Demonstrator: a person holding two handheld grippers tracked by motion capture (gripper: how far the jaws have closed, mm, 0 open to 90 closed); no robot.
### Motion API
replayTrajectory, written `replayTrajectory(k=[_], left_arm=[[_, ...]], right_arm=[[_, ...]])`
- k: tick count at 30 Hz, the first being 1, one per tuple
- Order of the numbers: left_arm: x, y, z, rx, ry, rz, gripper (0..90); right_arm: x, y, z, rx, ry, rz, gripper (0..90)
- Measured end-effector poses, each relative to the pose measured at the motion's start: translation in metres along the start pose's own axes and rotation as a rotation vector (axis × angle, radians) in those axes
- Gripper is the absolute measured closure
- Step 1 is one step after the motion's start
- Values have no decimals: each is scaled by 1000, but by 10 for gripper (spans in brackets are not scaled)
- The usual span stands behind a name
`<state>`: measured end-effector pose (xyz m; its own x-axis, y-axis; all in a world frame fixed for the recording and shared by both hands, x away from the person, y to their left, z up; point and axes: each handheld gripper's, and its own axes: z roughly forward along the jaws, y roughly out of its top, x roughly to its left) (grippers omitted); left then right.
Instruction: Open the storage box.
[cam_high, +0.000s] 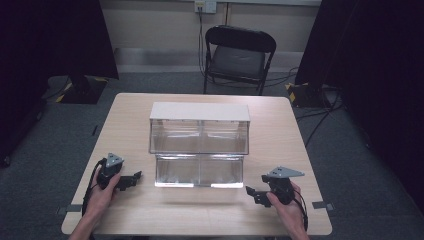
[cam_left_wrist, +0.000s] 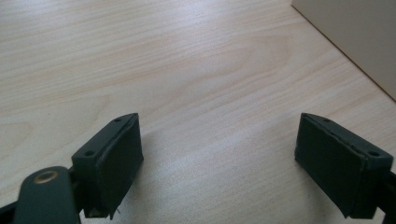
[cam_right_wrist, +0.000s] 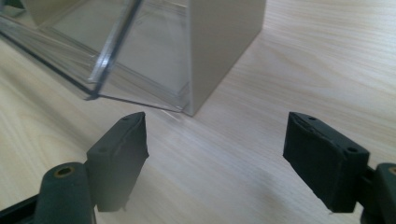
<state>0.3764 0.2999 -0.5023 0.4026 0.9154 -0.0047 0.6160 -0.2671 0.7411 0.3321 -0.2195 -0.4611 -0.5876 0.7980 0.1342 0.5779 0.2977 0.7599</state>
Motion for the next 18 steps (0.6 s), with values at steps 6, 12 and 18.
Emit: replayTrajectory(k=[6,12,18], left_arm=[[0,0,0,0,1,-2,144],[0,0,0,0,2,-2,144],[0,0,0,0,1,-2,144]], right_arm=[[6,1,2,-3,25,-26,231],[11,1,6,5,37,-43,231],[15,1,10,-6,26,-54,237]])
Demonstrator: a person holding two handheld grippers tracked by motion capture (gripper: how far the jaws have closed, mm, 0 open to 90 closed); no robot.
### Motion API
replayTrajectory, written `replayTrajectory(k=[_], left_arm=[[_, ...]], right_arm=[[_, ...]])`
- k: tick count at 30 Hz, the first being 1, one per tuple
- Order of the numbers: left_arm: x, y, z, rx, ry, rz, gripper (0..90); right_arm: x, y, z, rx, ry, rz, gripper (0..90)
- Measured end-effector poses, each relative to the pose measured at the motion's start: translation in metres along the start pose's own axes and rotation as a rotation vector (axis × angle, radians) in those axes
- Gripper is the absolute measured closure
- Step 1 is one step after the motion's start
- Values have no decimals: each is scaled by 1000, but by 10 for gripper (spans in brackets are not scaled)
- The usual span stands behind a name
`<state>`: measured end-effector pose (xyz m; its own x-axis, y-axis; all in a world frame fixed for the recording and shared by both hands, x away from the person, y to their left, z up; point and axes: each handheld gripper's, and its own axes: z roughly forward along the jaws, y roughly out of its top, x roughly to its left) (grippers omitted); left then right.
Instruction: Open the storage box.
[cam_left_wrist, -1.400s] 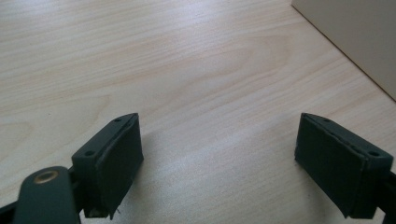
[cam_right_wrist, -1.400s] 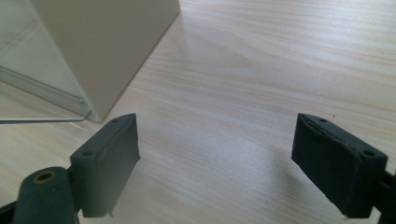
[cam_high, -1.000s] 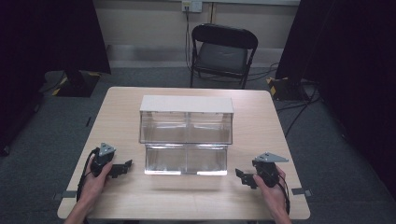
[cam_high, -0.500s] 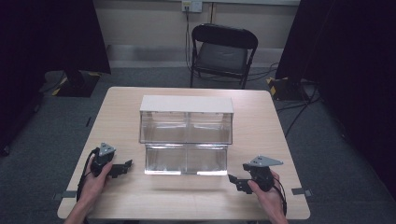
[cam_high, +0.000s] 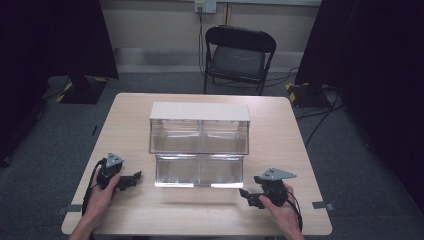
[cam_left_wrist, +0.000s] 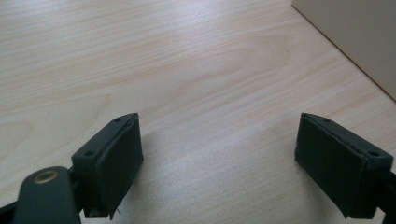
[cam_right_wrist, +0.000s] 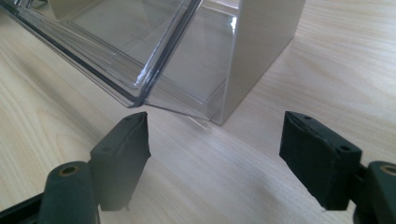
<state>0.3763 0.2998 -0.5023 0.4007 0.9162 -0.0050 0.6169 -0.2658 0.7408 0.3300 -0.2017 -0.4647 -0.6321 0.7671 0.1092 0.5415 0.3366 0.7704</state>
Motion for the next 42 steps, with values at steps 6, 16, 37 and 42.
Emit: replayTrajectory(k=[6,16,37,42], left_arm=[[0,0,0,0,0,0,144],[0,0,0,0,0,0,144],[0,0,0,0,0,1,144],[0,0,0,0,0,1,144]], right_arm=[[4,2,5,-7,10,-6,250],[7,4,8,-19,10,-2,264],[11,6,7,-52,45,0,251],[12,7,6,-62,55,-4,250]])
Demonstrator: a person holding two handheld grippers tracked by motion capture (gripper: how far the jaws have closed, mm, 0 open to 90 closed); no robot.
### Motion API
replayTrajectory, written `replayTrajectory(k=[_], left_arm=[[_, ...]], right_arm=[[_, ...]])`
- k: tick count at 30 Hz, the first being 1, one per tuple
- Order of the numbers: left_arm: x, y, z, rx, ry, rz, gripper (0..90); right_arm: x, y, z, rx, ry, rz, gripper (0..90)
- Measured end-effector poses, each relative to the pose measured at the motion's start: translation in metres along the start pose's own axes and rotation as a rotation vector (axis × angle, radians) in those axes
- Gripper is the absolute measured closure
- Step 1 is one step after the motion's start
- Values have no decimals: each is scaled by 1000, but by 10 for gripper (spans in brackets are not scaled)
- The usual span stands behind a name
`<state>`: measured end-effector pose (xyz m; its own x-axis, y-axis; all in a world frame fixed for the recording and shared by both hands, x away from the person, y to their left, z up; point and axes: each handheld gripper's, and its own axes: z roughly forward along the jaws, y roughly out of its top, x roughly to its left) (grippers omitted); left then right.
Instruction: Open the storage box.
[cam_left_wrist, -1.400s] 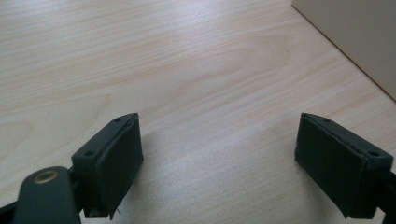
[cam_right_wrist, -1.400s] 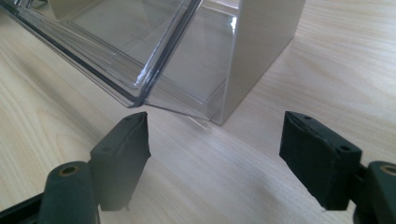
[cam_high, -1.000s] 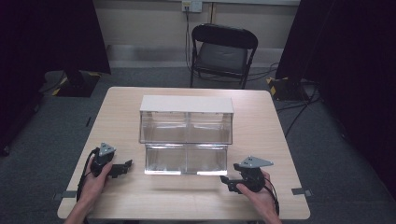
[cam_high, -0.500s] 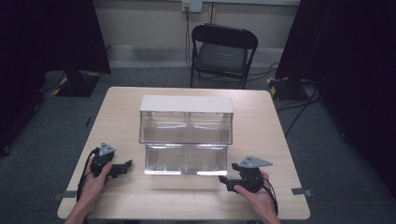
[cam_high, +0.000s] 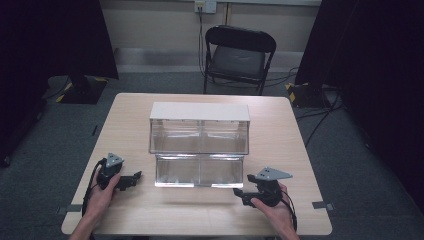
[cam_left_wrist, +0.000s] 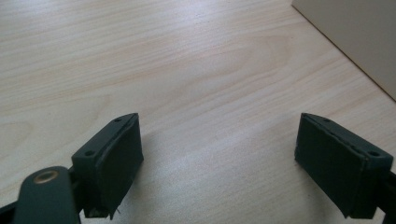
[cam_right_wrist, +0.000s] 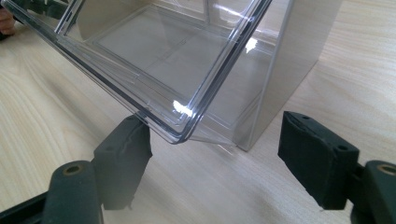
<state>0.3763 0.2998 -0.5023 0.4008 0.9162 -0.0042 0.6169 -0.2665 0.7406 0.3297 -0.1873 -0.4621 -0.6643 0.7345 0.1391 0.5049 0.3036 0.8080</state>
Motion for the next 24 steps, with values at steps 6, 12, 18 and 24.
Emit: replayTrajectory(k=[6,12,18,24], left_arm=[[0,0,0,-1,0,0,144],[0,0,0,0,0,-1,144],[0,0,0,0,0,0,144],[0,0,0,-1,1,1,144]], right_arm=[[1,0,0,-4,-3,-1,251],[1,0,-2,-11,4,-7,252],[2,0,-2,-16,11,-11,252],[1,0,-2,-18,12,-13,253]])
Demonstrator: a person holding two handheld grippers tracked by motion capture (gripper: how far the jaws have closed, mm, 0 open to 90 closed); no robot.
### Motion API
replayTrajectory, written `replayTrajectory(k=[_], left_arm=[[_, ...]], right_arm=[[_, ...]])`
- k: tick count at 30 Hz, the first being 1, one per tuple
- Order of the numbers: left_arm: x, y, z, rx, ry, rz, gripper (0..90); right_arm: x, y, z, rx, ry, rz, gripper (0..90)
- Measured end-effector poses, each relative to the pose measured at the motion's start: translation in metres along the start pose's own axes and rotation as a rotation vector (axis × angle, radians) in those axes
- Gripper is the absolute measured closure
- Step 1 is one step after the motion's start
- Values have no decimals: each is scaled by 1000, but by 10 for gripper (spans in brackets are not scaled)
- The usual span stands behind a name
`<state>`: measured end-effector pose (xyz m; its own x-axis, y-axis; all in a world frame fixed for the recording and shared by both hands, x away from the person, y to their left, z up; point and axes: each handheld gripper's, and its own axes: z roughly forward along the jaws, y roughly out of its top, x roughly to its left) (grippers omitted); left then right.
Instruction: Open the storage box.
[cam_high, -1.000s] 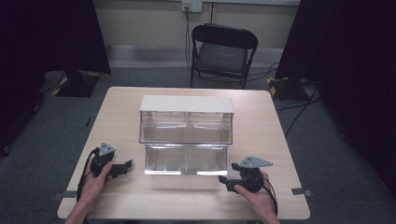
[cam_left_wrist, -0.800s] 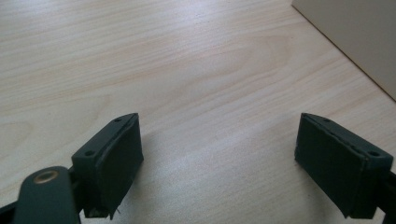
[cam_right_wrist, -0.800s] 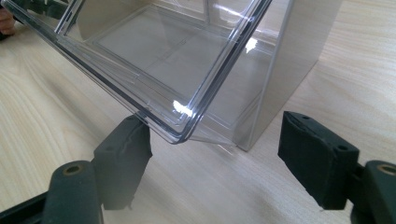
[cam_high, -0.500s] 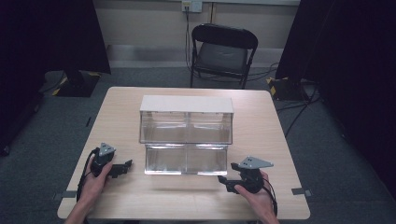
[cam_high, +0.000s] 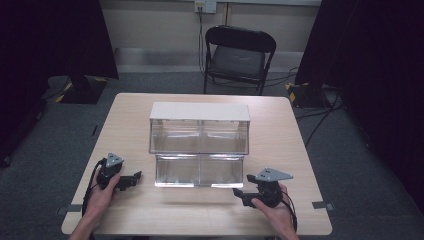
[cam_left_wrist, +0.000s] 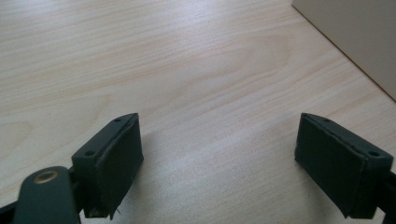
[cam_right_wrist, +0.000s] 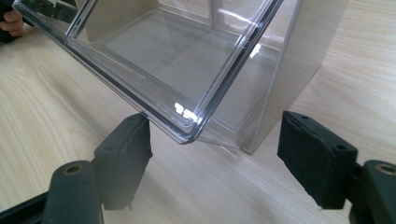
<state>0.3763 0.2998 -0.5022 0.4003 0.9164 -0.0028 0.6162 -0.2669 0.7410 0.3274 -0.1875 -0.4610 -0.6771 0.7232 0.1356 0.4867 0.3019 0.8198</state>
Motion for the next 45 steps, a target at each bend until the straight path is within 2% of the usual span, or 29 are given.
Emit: replayTrajectory(k=[22,25,45], left_arm=[[0,0,0,0,-2,-1,144],[0,0,0,0,-2,-1,144],[0,0,0,1,-1,0,144]], right_arm=[[2,0,-1,0,1,-5,284],[2,0,-3,-10,12,-4,280],[5,1,-5,-24,10,-19,280]])
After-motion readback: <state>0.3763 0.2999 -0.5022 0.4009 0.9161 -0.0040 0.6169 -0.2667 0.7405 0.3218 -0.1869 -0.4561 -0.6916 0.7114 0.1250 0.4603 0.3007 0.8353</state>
